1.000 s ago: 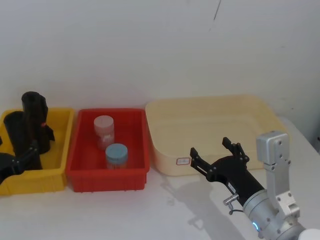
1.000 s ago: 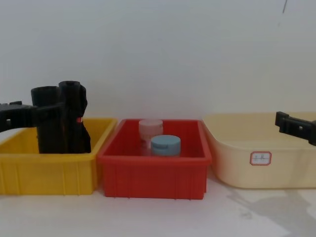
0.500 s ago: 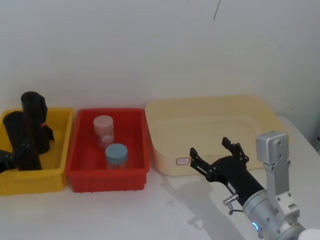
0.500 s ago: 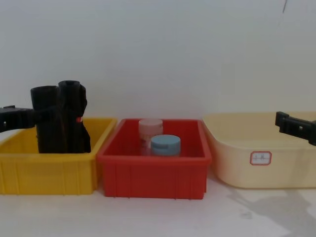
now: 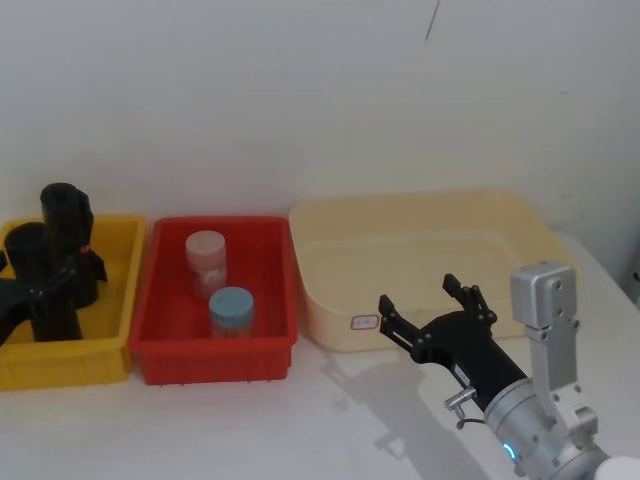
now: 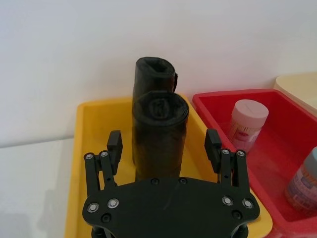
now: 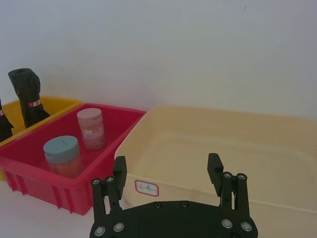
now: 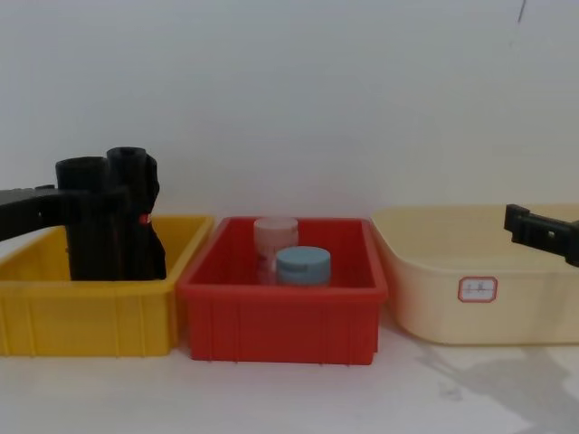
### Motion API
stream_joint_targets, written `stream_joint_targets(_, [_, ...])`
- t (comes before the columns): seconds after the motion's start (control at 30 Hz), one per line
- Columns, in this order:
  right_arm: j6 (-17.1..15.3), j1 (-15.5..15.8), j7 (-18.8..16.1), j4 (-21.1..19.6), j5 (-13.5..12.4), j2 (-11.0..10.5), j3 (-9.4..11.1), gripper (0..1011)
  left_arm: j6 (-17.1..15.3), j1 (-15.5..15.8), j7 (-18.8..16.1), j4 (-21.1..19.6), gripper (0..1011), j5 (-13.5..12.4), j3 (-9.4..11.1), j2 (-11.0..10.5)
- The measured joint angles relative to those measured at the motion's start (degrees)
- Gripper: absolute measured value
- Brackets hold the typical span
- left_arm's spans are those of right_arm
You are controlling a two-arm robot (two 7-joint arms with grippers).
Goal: Pick up the garbage bag with the one hand and transfer it to the other hand.
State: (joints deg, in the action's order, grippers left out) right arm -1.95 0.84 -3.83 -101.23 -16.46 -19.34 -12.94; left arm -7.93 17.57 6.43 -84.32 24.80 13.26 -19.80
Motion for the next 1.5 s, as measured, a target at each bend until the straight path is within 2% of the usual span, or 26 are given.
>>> stream_joint_targets(0.2, [0.0,0.0,0.0,0.0,0.0,0.0,0.0,1004,0.4,2.0,0.7,2.4,1001,-0.8,0.7,0.9])
stream_joint_targets(0.37, [0.0,0.0,0.0,0.0,0.0,0.0,0.0,1004,0.8,3.2,1.0,3.8,926,-1.4,1.1,1.4])
stream_joint_targets(0.47, [0.0,0.0,0.0,0.0,0.0,0.0,0.0,1004,1.0,3.8,1.0,4.7,845,-1.9,1.3,1.8])
stream_joint_targets(0.5, [0.0,0.0,0.0,0.0,0.0,0.0,0.0,1004,1.0,3.9,1.1,4.8,791,-2.0,1.3,1.8])
stream_joint_targets(0.53, [0.0,0.0,0.0,0.0,0.0,0.0,0.0,1004,1.0,3.9,1.1,4.8,791,-2.0,1.3,1.8])
stream_joint_targets(0.63, [0.0,0.0,0.0,0.0,0.0,0.0,0.0,1004,1.2,4.4,1.1,5.4,684,-2.3,1.5,2.0])
stream_joint_targets(0.73, [0.0,0.0,0.0,0.0,0.0,0.0,0.0,1004,1.3,4.7,1.2,5.8,628,-2.5,1.6,2.2])
stream_joint_targets(0.83, [0.0,0.0,0.0,0.0,0.0,0.0,0.0,1004,1.3,4.9,1.2,6.0,497,-2.6,1.6,2.3])
stream_joint_targets(1.23, [0.0,0.0,0.0,0.0,0.0,0.0,0.0,1004,1.3,5.1,1.4,6.2,411,-3.1,1.7,2.4])
stream_joint_targets(1.5, [0.0,0.0,0.0,0.0,0.0,0.0,0.0,1004,0.2,4.9,2.4,4.8,371,-3.5,2.1,1.9])
